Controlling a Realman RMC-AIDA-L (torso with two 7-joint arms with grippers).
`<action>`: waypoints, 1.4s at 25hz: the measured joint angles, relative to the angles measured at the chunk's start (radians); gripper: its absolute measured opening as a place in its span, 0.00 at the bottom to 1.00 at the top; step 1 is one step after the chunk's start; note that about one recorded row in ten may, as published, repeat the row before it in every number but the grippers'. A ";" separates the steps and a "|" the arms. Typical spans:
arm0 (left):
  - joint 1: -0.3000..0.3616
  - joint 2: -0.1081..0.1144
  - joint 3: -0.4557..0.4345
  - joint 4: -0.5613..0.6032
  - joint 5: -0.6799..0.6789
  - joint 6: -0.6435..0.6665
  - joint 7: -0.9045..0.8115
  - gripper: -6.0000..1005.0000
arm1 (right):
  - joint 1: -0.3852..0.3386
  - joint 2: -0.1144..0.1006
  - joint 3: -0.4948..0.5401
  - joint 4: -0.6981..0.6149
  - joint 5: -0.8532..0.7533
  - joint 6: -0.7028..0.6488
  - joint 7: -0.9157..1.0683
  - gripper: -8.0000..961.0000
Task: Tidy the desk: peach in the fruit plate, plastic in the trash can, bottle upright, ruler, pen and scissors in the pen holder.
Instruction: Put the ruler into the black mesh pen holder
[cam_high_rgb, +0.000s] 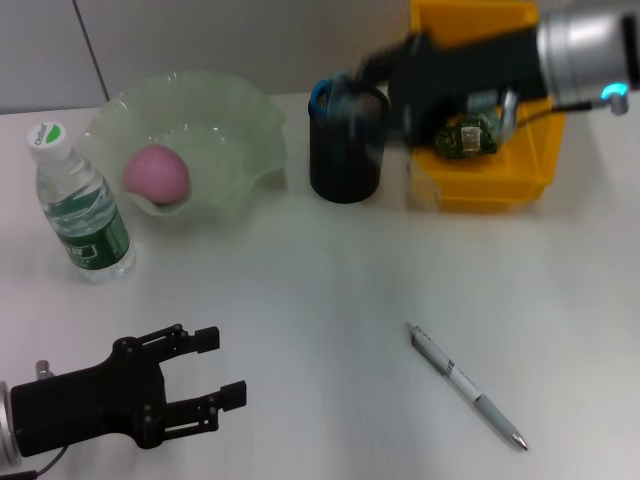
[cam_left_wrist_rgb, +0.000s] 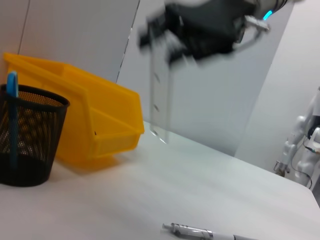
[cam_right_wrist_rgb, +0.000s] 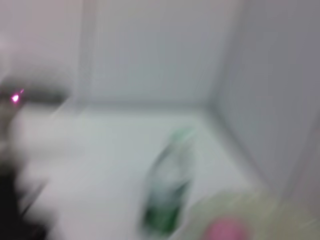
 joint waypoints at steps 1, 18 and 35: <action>0.000 0.000 0.000 0.000 0.000 0.000 0.000 0.80 | -0.021 0.001 0.002 0.004 0.058 0.056 0.010 0.40; -0.032 0.002 0.008 0.001 0.001 0.035 -0.047 0.80 | -0.054 0.005 -0.104 0.330 0.608 0.465 -0.260 0.42; -0.039 0.004 0.014 0.015 0.003 0.040 -0.082 0.80 | -0.018 0.005 -0.159 0.448 0.732 0.559 -0.409 0.43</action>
